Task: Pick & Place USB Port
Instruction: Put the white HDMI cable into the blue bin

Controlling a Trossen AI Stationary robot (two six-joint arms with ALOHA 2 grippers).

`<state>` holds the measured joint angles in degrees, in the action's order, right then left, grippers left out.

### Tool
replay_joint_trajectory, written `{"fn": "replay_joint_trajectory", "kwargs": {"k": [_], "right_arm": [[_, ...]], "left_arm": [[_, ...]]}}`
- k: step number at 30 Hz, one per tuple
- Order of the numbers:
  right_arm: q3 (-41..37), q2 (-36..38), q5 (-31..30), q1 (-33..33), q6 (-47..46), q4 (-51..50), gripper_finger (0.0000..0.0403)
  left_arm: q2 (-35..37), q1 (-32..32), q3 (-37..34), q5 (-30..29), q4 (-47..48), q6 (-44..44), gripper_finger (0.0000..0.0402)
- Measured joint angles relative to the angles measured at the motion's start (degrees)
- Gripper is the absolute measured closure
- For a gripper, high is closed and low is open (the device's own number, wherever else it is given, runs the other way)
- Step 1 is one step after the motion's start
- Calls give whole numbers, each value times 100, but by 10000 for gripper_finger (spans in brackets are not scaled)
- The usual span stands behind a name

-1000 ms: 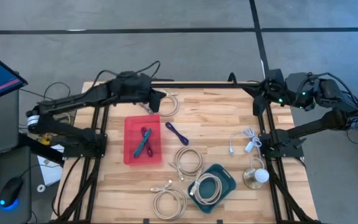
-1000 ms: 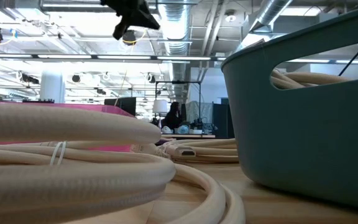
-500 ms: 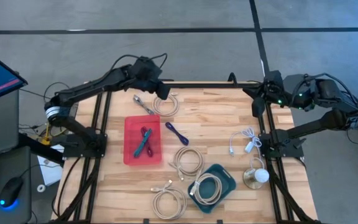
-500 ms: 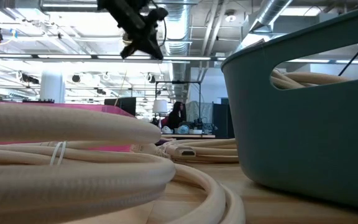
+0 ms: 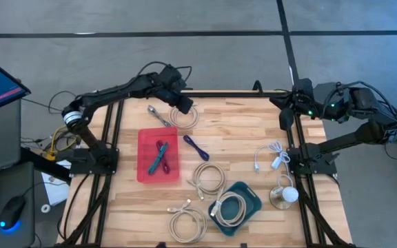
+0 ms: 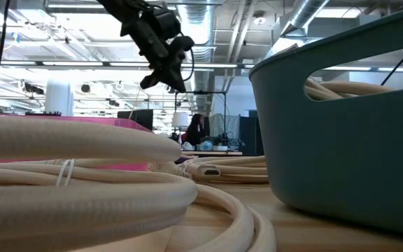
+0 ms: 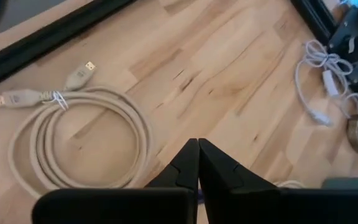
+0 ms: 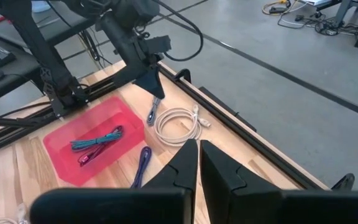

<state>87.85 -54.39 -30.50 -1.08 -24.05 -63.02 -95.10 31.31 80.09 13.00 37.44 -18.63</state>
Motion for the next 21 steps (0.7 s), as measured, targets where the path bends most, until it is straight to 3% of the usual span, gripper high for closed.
{"fn": "replay_joint_trajectory", "kwargs": {"k": [5, 15, 21], "right_arm": [[0, 0, 5, 0, 2, 0, 392], [0, 0, 20, 0, 7, -2, 392], [0, 4, 20, 0, 59, -29, 392]], "left_arm": [[-36, -2, 0, -292, -141, 336, 364], [-233, -17, -128, -391, -173, 214, 247], [-705, -33, -146, -396, -206, 39, 226]]}}
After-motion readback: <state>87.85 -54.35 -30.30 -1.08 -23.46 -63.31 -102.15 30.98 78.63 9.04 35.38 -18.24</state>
